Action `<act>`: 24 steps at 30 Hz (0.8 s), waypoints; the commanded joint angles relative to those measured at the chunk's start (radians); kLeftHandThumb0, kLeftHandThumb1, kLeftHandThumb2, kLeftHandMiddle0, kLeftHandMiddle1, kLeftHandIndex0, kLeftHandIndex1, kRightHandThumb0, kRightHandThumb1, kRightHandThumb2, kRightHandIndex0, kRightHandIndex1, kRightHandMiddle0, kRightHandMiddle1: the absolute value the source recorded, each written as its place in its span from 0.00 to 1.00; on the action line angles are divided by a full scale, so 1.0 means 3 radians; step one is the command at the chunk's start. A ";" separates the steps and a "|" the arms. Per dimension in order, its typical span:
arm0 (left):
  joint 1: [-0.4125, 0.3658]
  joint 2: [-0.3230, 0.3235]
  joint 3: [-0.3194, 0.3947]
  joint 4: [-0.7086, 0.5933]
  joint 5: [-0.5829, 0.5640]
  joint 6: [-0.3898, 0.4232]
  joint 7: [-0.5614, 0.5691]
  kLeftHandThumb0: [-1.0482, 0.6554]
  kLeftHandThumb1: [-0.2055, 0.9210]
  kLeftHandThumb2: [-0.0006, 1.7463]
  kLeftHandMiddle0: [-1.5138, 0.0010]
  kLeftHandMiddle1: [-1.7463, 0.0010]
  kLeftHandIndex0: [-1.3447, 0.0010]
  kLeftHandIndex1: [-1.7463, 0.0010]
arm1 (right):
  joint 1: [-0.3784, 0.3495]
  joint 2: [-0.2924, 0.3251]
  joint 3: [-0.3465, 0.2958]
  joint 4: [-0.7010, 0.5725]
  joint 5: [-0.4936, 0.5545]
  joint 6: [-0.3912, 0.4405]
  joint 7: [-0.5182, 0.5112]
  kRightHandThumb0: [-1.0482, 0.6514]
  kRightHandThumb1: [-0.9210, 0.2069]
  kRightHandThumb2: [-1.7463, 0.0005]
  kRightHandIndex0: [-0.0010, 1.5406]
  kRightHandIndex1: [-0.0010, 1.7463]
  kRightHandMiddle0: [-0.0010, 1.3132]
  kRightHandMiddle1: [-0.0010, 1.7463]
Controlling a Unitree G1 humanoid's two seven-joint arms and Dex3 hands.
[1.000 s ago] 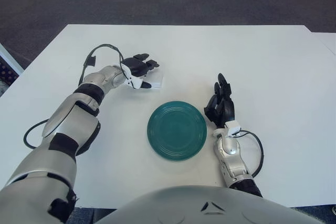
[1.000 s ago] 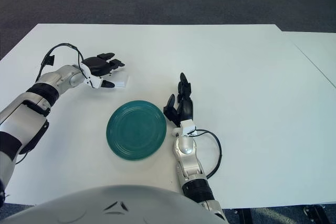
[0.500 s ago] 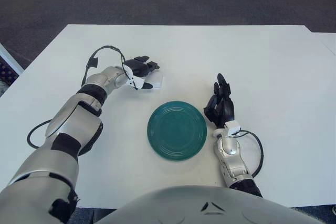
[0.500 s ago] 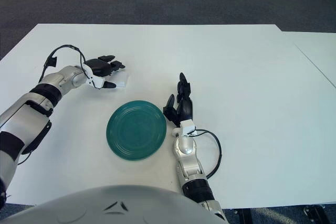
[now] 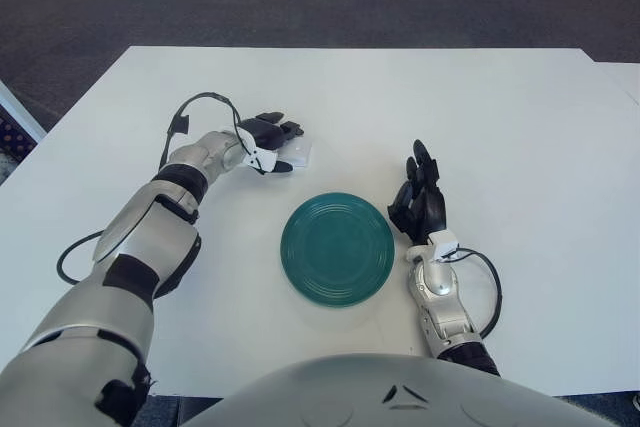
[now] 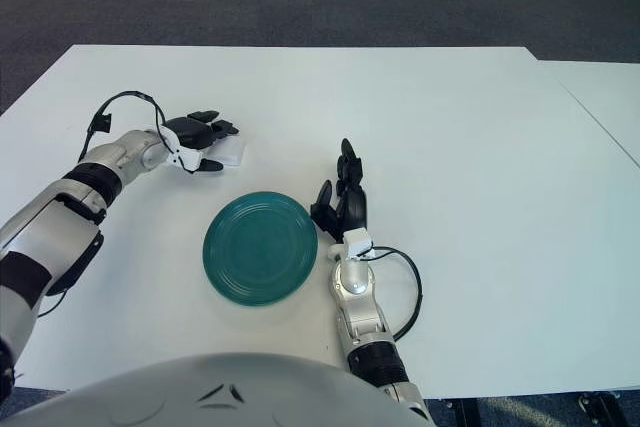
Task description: Put the charger into the plate.
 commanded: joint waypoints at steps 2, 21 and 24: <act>0.0071 -0.0051 -0.0017 0.0090 -0.0026 0.0024 0.0093 0.00 1.00 0.39 0.99 1.00 1.00 0.65 | 0.0417 0.0160 -0.0025 0.0268 0.0064 0.0083 -0.0007 0.06 0.00 0.44 0.04 0.00 0.00 0.09; 0.0172 -0.0259 -0.0090 0.0352 -0.0011 0.0075 0.0364 0.00 1.00 0.38 0.95 0.99 1.00 0.61 | 0.0596 0.0006 -0.0220 0.0252 0.0281 -0.0005 0.0341 0.08 0.00 0.43 0.03 0.00 0.00 0.09; 0.0193 -0.0281 -0.0092 0.0353 -0.0028 0.0066 0.0378 0.00 1.00 0.38 0.95 0.99 1.00 0.61 | 0.0625 -0.0029 -0.0273 0.0227 0.0359 -0.0001 0.0445 0.08 0.00 0.44 0.03 0.00 0.00 0.10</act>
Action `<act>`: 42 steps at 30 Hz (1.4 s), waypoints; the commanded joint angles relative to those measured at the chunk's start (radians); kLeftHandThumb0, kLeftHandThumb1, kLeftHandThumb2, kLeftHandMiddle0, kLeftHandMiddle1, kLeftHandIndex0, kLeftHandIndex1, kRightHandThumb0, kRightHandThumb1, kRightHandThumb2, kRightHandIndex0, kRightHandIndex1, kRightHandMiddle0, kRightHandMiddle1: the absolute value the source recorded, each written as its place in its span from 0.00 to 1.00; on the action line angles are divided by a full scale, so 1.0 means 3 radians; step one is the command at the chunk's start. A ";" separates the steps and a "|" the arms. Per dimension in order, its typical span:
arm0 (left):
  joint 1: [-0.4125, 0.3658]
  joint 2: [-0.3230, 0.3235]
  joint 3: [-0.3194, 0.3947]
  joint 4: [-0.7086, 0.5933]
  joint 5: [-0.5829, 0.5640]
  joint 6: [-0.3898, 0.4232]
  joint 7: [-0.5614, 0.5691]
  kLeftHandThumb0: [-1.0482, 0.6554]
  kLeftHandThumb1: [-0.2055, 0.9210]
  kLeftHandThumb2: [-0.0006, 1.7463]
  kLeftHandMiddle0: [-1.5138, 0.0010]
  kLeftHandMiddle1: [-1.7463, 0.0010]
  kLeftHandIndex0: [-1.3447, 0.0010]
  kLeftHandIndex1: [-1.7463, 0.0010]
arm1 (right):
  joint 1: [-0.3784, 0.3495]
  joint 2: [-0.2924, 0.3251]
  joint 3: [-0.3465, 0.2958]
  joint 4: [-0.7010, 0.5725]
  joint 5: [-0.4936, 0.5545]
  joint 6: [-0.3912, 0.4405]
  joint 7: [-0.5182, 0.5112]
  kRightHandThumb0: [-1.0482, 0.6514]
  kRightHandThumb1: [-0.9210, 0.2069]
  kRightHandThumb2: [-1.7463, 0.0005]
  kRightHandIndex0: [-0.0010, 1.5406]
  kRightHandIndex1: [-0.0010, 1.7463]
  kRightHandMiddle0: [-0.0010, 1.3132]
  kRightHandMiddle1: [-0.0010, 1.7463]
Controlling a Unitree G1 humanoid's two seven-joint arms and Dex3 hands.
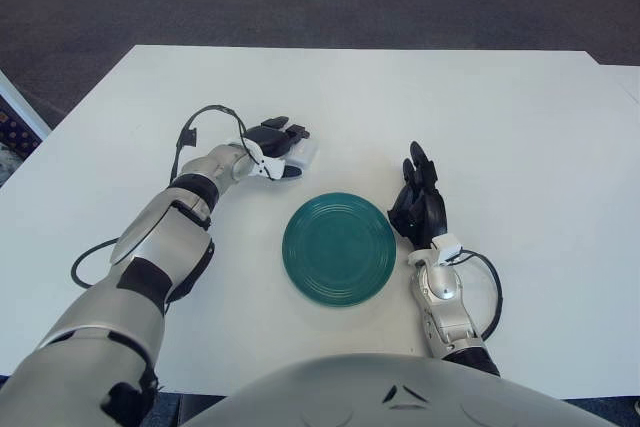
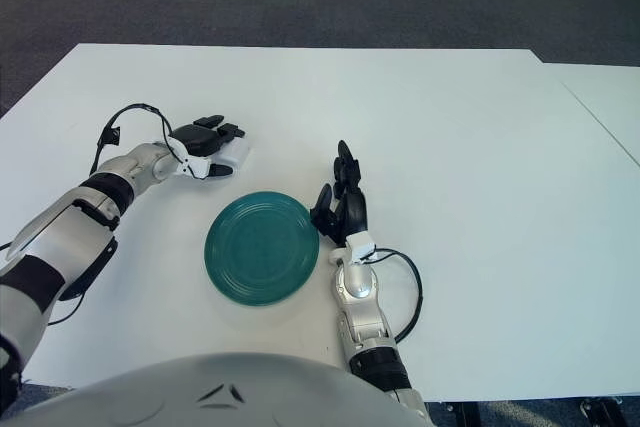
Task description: Put the charger into the plate.
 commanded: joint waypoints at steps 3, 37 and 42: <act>0.0174 -0.0091 -0.0076 0.0097 0.0019 0.0017 -0.0020 0.00 1.00 0.38 0.95 0.99 1.00 0.61 | 0.0566 -0.0059 -0.0228 0.0308 0.0317 0.0022 0.0224 0.09 0.00 0.45 0.04 0.00 0.00 0.10; 0.0221 -0.0232 -0.0758 0.0293 0.0484 0.0233 0.0812 0.38 0.74 0.48 0.70 0.00 0.67 0.05 | 0.0525 -0.0170 -0.0700 0.0528 0.0662 0.0004 0.0783 0.07 0.00 0.46 0.05 0.00 0.00 0.14; 0.0211 -0.0244 -0.0693 0.0288 0.0368 0.0166 0.0818 0.38 0.68 0.57 0.59 0.00 0.68 0.01 | 0.0502 -0.0173 -0.0737 0.0554 0.0666 0.0022 0.0794 0.07 0.00 0.46 0.06 0.00 0.00 0.14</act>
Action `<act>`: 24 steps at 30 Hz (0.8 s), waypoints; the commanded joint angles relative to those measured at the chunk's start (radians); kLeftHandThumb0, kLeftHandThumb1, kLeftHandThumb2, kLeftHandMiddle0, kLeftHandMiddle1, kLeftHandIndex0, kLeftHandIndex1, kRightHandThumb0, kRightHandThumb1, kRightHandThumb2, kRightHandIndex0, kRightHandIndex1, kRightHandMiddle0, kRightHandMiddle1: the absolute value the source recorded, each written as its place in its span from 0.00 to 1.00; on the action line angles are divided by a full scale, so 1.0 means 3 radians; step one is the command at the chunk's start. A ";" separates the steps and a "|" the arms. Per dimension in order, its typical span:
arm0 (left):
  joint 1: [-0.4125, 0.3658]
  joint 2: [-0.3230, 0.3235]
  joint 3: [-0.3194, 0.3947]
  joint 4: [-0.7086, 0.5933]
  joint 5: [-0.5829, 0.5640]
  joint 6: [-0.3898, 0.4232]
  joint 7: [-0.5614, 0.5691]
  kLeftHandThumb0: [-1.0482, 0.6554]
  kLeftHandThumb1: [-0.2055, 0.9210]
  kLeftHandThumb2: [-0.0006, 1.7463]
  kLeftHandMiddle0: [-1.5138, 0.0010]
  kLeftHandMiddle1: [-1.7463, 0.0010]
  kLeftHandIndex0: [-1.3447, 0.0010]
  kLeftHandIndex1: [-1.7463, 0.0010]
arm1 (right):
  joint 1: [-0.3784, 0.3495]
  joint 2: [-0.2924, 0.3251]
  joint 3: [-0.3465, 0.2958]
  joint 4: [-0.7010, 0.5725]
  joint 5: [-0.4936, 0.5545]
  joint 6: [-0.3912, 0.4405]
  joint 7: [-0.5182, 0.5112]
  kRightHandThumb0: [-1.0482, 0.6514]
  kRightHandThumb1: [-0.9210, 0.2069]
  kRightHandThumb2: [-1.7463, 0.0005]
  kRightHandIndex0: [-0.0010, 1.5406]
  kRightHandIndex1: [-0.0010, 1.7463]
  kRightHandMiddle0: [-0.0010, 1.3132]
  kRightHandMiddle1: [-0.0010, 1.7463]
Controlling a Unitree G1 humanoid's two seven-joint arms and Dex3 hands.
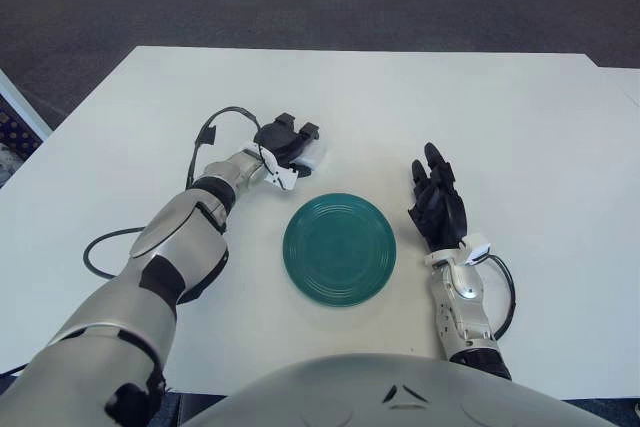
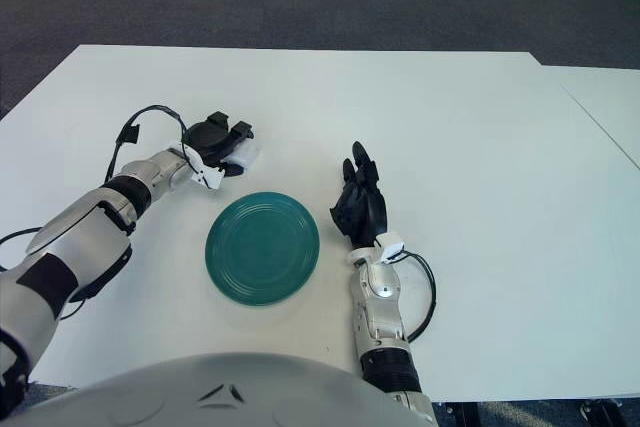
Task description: Put the charger into the plate.
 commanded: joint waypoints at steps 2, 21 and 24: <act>0.0265 -0.0043 -0.0067 0.0142 0.0056 -0.0103 -0.0157 0.38 0.67 0.58 0.57 0.00 0.68 0.00 | 0.0484 -0.0150 -0.0302 0.0616 0.0127 0.0031 0.0051 0.07 0.00 0.46 0.06 0.00 0.00 0.15; 0.0229 -0.0028 0.0160 0.0102 -0.0194 -0.0259 -0.0217 0.38 0.64 0.61 0.33 0.00 0.66 0.00 | 0.0356 -0.0112 -0.0356 0.0713 0.0098 0.0146 0.0064 0.06 0.00 0.46 0.06 0.00 0.00 0.16; 0.0209 0.0008 0.0157 0.0082 -0.0185 -0.0313 -0.0171 0.37 0.62 0.62 0.32 0.00 0.65 0.00 | 0.0321 -0.0098 -0.0370 0.0756 0.0114 0.0153 0.0073 0.06 0.00 0.46 0.06 0.00 0.00 0.16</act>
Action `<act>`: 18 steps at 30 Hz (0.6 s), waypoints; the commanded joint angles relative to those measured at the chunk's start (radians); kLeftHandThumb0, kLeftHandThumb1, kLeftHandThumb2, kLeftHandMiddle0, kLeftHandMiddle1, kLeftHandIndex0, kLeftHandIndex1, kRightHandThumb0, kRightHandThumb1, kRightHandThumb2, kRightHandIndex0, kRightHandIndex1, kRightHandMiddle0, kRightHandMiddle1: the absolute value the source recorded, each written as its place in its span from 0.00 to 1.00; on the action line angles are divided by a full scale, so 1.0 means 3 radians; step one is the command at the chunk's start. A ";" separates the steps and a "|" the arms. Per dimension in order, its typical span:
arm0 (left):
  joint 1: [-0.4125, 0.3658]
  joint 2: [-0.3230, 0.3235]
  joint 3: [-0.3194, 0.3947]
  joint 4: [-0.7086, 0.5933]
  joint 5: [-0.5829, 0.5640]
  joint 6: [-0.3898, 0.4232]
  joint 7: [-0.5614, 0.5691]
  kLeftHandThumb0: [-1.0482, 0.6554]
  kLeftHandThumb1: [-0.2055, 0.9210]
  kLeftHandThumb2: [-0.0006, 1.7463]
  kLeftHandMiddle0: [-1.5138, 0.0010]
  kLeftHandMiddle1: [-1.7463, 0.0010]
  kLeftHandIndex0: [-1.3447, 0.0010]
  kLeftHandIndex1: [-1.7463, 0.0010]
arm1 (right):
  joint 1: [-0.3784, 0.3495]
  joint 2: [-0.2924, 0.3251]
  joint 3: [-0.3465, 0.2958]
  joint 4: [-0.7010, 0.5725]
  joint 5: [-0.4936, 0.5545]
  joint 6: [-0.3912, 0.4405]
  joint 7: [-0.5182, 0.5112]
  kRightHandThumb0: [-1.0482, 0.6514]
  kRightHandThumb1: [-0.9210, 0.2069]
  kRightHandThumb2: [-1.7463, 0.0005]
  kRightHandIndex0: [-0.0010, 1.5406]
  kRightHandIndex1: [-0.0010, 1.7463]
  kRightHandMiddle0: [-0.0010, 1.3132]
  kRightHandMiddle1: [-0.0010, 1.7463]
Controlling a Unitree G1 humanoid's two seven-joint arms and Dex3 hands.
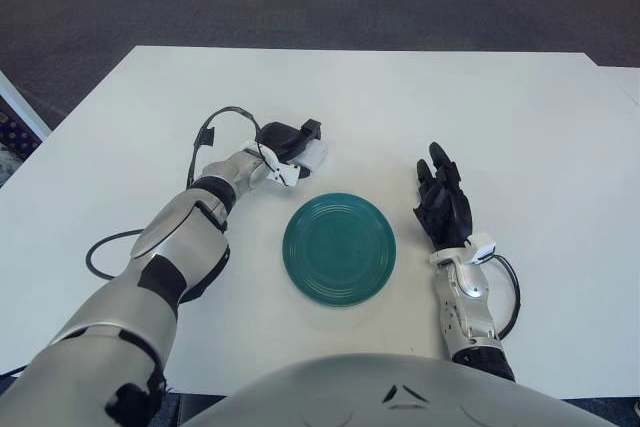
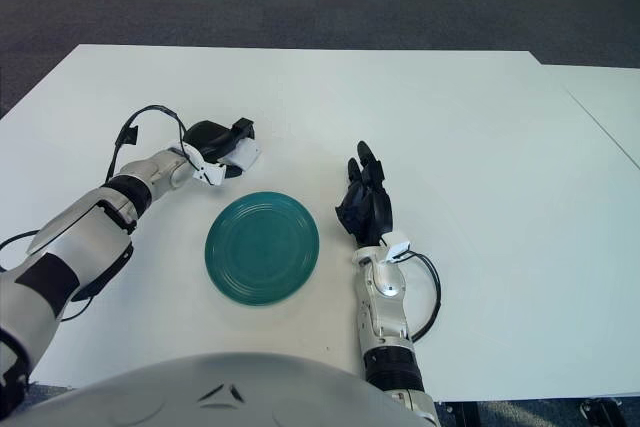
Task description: Put the charger into the plate.
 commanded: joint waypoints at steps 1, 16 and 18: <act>0.0192 0.0021 -0.0024 0.0065 0.0033 -0.0107 -0.0105 0.37 0.62 0.62 0.32 0.00 0.65 0.00 | 0.0361 -0.0095 -0.0245 0.0742 0.0113 0.0123 0.0006 0.06 0.00 0.46 0.06 0.00 0.00 0.17; 0.0021 0.0428 0.0602 -0.0982 -0.0486 -0.0720 -0.0281 0.37 0.59 0.64 0.30 0.00 0.64 0.00 | 0.0224 -0.0026 -0.0325 0.0918 0.0145 0.0170 0.0061 0.05 0.00 0.46 0.06 0.00 0.00 0.15; 0.0118 0.0587 0.0742 -0.1412 -0.0590 -0.0790 -0.0424 0.37 0.59 0.64 0.30 0.00 0.64 0.00 | 0.0203 -0.0014 -0.0336 0.0941 0.0157 0.0167 0.0082 0.05 0.00 0.46 0.06 0.00 0.00 0.15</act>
